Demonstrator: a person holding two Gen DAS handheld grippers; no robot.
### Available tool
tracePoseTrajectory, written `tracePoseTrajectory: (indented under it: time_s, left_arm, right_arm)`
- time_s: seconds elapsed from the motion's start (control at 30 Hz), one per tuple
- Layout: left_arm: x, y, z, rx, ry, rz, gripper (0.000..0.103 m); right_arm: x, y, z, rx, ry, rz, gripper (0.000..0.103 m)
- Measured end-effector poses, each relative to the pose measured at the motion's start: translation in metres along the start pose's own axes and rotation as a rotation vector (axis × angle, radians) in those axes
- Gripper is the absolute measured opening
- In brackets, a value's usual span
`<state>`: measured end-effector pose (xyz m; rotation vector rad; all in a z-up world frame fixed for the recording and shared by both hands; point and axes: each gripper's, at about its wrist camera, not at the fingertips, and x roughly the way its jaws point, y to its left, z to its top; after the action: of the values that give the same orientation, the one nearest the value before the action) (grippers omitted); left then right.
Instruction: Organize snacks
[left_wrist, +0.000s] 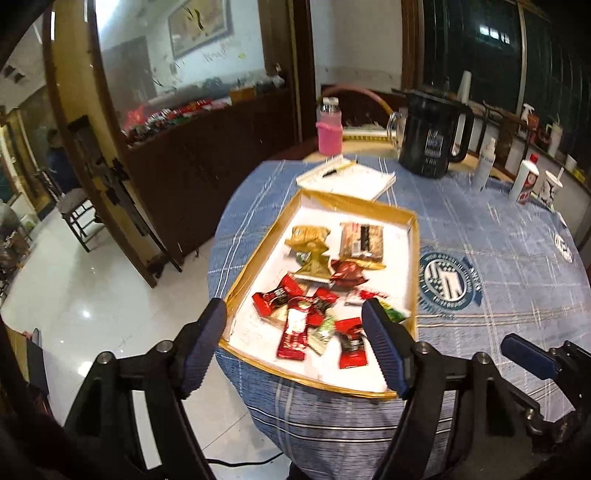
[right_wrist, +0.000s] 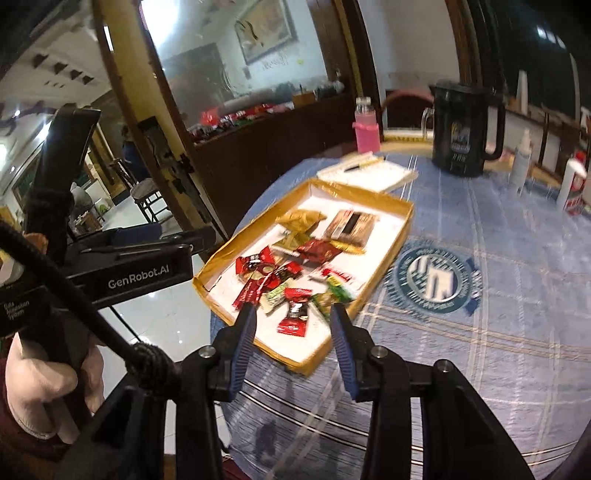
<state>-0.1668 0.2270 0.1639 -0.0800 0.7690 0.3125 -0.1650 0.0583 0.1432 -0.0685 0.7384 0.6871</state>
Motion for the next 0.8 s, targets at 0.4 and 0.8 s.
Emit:
tracePoseTrajectory:
  time_s: [0.4,0.8]
  left_arm:
    - [-0.072,-0.057,-0.007,0.008,-0.205,0.115,0.083]
    - [-0.16,-0.063,-0.026,-0.061,-0.526,0.255,0.093]
  right_arm:
    - [-0.068,-0.058,-0.013,0.019,-0.125,-0.003,0.047]
    - [-0.096,-0.056,-0.009,-0.057,-0.191,0.039,0.052]
